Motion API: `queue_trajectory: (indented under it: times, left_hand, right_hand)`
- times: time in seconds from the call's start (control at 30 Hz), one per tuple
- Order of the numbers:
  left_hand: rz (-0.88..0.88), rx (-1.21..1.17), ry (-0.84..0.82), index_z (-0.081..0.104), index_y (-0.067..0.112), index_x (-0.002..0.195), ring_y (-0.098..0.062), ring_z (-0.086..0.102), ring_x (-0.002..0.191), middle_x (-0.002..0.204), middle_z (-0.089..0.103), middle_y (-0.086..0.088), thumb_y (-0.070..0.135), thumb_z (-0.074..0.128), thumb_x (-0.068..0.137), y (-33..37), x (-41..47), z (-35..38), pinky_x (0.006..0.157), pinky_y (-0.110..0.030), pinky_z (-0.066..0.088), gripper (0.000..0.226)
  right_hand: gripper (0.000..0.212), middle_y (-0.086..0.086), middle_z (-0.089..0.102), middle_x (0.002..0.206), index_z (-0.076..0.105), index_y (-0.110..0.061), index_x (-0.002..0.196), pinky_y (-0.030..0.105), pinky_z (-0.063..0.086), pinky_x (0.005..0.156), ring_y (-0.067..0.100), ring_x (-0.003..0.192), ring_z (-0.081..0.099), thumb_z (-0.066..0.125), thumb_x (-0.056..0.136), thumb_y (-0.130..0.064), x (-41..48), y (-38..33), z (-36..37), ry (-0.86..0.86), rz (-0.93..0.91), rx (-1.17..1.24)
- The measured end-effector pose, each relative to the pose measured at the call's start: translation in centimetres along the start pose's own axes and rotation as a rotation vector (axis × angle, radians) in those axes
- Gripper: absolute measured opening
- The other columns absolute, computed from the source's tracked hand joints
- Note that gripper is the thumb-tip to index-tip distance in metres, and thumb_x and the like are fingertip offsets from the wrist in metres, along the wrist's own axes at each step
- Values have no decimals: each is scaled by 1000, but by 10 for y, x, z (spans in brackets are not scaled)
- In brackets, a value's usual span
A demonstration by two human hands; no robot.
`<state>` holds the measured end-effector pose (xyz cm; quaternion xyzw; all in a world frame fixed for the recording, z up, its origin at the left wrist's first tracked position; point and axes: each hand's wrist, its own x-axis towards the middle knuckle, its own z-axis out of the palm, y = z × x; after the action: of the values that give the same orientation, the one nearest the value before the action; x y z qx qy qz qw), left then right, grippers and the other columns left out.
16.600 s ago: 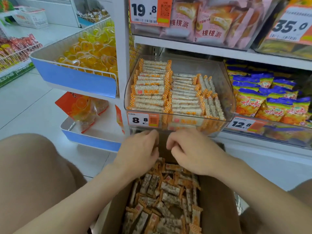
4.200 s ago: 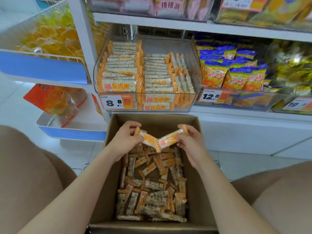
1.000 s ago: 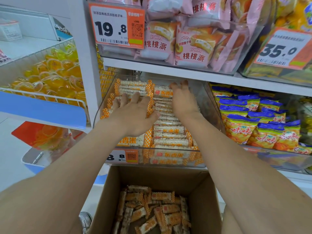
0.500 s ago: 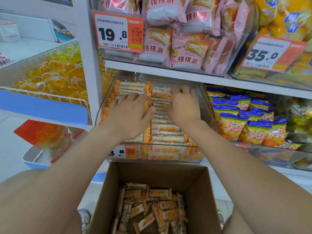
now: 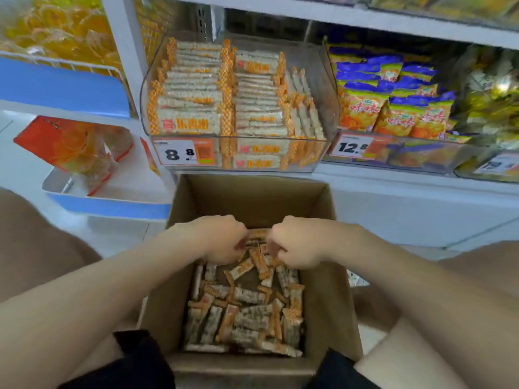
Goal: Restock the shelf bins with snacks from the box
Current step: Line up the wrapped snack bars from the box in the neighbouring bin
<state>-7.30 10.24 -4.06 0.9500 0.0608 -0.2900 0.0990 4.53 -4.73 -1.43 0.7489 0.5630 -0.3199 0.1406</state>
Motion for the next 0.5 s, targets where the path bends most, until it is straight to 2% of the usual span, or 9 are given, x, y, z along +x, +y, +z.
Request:
queue_trajectory:
  times: [0.07, 0.17, 0.27, 0.3, 0.4, 0.47, 0.5]
  left_hand:
    - [-15, -22, -64, 65, 24, 124, -28, 68, 102, 118, 68, -4, 34, 51, 103, -1, 20, 27, 83, -39, 58, 28]
    - [-18, -112, -140, 66, 25, 119, -23, 68, 95, 111, 69, -2, 33, 54, 101, -1, 47, 63, 86, -45, 61, 23]
    - [-9, -179, -222, 61, 18, 133, -24, 63, 98, 115, 65, -5, 32, 58, 102, 9, 71, 97, 83, -38, 58, 34]
    - [-3, -195, -260, 59, 14, 134, -24, 61, 96, 114, 64, -6, 31, 58, 103, 14, 78, 108, 81, -36, 55, 35]
    - [-9, -201, -364, 59, 7, 134, -29, 63, 105, 124, 65, -12, 25, 55, 106, 28, 101, 143, 91, -40, 56, 33]
    - [1, -185, -434, 54, 9, 143, -30, 60, 121, 140, 59, -14, 14, 52, 105, 36, 115, 168, 100, -39, 53, 38]
    - [5, -182, -474, 49, 11, 149, -30, 56, 129, 149, 53, -12, 9, 52, 103, 39, 121, 179, 104, -38, 51, 46]
  right_hand:
    - [25, 8, 69, 96, 72, -13, 106, 45, 62, 77, 29, 86, 69, 48, 98, -15, 20, 6, 29, -46, 38, 12]
    - [27, 15, 72, 108, 72, -9, 114, 43, 62, 72, 39, 99, 72, 54, 95, -8, 48, 17, 65, -82, 97, 61]
    - [29, 18, 70, 116, 72, -8, 118, 48, 62, 86, 38, 104, 70, 60, 91, -4, 68, 24, 93, -125, 109, 87]
    - [30, 15, 68, 116, 70, -9, 119, 47, 63, 86, 35, 102, 69, 63, 91, -3, 75, 26, 103, -156, 114, 86]
    - [34, 8, 63, 109, 65, -10, 123, 37, 60, 70, 27, 90, 66, 67, 90, -1, 89, 36, 132, -215, 142, 61]
    - [34, 6, 60, 102, 64, -10, 127, 31, 49, 56, 22, 78, 59, 65, 93, -2, 95, 42, 146, -230, 145, 67]
    - [37, 7, 61, 106, 61, -8, 132, 30, 44, 53, 21, 73, 55, 63, 95, -3, 97, 45, 153, -251, 150, 82]
